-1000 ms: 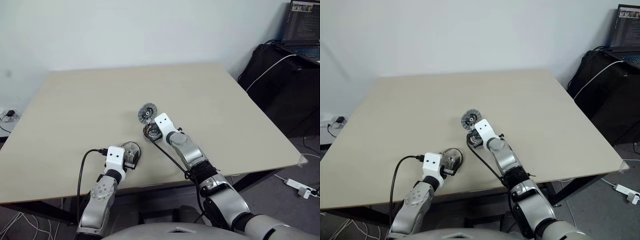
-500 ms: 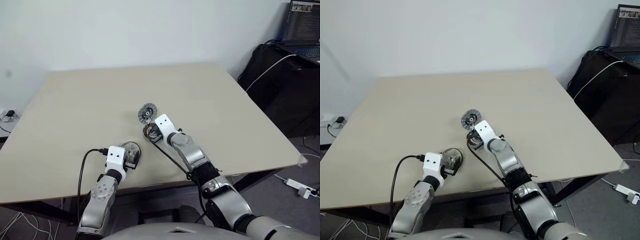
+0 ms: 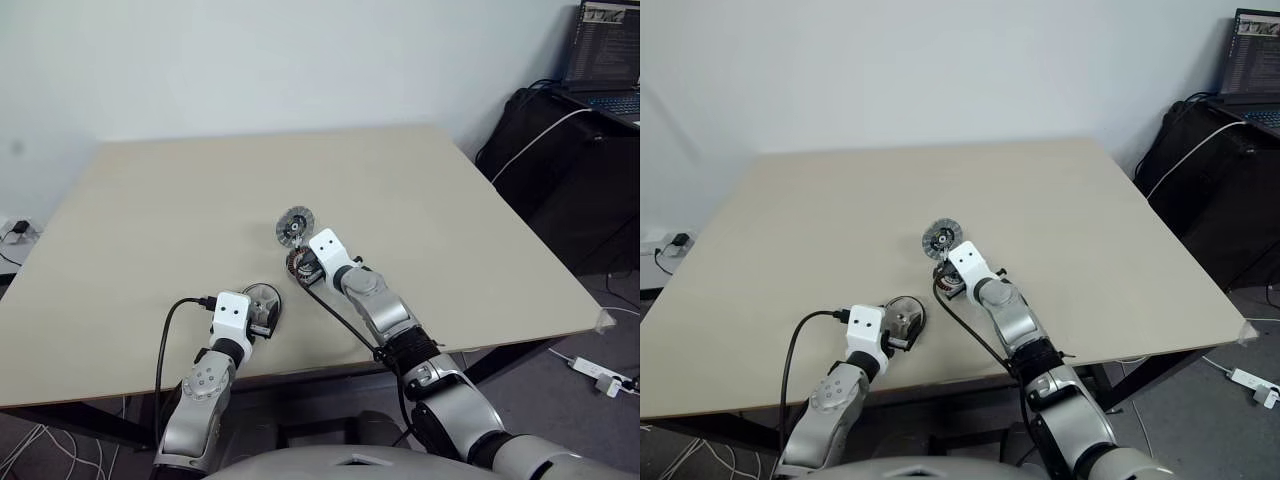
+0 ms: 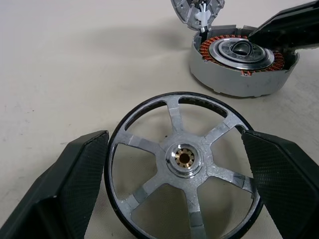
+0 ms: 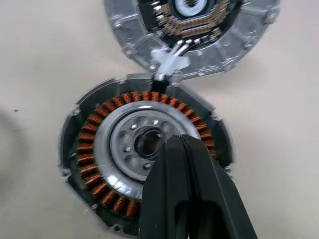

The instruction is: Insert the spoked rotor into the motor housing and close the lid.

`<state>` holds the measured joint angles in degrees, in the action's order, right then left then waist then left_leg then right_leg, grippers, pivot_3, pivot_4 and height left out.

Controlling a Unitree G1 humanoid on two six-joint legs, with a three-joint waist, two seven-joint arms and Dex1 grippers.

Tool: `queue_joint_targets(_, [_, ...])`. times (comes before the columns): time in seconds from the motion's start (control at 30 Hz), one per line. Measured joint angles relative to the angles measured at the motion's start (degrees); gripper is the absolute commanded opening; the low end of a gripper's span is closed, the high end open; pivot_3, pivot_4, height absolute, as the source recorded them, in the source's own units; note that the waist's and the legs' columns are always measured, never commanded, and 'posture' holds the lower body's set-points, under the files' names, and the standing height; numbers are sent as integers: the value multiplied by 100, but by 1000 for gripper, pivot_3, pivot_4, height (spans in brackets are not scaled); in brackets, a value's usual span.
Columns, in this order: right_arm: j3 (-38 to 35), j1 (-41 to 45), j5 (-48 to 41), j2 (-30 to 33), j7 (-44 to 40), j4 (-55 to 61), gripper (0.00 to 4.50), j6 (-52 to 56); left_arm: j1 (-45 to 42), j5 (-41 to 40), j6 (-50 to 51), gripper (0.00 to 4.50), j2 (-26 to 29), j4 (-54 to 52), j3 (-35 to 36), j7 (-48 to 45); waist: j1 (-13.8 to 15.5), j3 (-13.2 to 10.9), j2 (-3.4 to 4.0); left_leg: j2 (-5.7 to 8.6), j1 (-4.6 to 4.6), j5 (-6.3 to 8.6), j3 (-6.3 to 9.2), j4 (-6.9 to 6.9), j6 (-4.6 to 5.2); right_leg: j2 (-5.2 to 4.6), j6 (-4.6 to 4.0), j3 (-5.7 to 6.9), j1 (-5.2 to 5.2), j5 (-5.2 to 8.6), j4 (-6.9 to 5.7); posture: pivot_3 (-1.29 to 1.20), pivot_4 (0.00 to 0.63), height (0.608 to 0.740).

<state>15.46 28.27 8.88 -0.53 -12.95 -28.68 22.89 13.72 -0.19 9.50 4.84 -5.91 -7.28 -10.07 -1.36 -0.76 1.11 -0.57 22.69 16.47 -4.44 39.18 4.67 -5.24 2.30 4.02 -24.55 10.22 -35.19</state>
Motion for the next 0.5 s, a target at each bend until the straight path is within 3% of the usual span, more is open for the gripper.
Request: queue_joint_targets(0.5, [66, -49, -123, -74, -287, 18, 15, -136, 18, 0, 0, 4500, -1, 0, 1, 3, 1, 0, 0, 0, 0, 0, 0, 0, 0, 0, 0, 0, 0, 0, 0, 0, 0, 740])
